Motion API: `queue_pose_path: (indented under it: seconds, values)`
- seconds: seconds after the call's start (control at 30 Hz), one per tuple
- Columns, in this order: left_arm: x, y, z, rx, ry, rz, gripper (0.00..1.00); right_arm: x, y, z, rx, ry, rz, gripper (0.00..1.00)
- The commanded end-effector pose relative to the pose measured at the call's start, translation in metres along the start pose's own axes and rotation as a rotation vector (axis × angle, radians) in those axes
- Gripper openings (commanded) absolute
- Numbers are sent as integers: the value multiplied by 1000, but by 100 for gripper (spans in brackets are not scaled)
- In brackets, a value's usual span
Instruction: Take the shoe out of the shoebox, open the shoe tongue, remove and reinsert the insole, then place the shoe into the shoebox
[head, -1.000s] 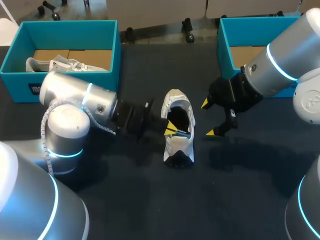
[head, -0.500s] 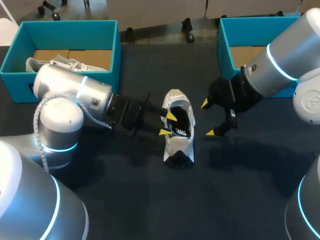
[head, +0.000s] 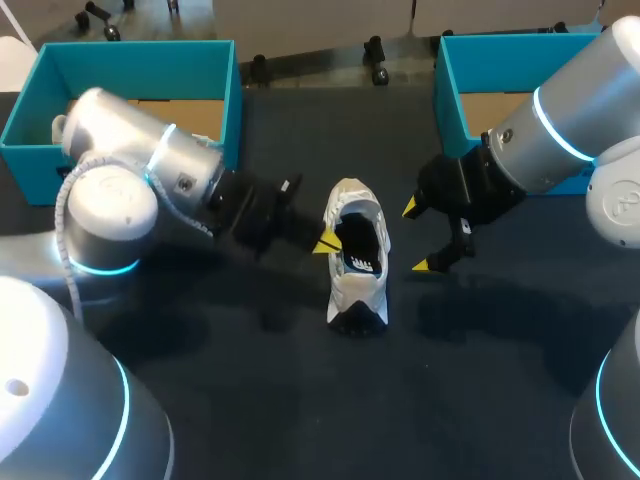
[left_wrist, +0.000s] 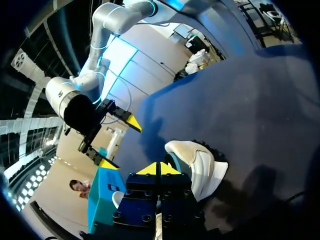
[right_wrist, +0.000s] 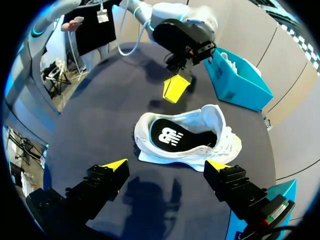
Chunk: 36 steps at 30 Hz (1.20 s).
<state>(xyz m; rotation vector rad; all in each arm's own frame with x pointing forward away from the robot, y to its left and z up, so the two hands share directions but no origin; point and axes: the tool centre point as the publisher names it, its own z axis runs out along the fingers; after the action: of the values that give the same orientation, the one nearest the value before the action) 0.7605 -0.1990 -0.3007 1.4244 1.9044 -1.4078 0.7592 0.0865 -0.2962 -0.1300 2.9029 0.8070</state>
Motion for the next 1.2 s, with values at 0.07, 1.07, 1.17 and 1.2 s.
queue_pose_path:
  seconds: [0.07, 1.07, 1.17, 1.2]
  values:
    - [-10, 4, -6, 6, 112, 17, 0, 1, 0, 0, 1, -1, 0, 100]
    - [-34, 10, -23, 22, 677, 56, 0, 5, -20, -39, 28, 69, 44, 100]
    - [-37, 11, -23, 11, 709, 66, 0, 7, -26, -52, 56, 74, 68, 100]
    - [-38, 11, -23, 11, 722, 62, 0, 8, -28, -57, 69, 81, 76, 100]
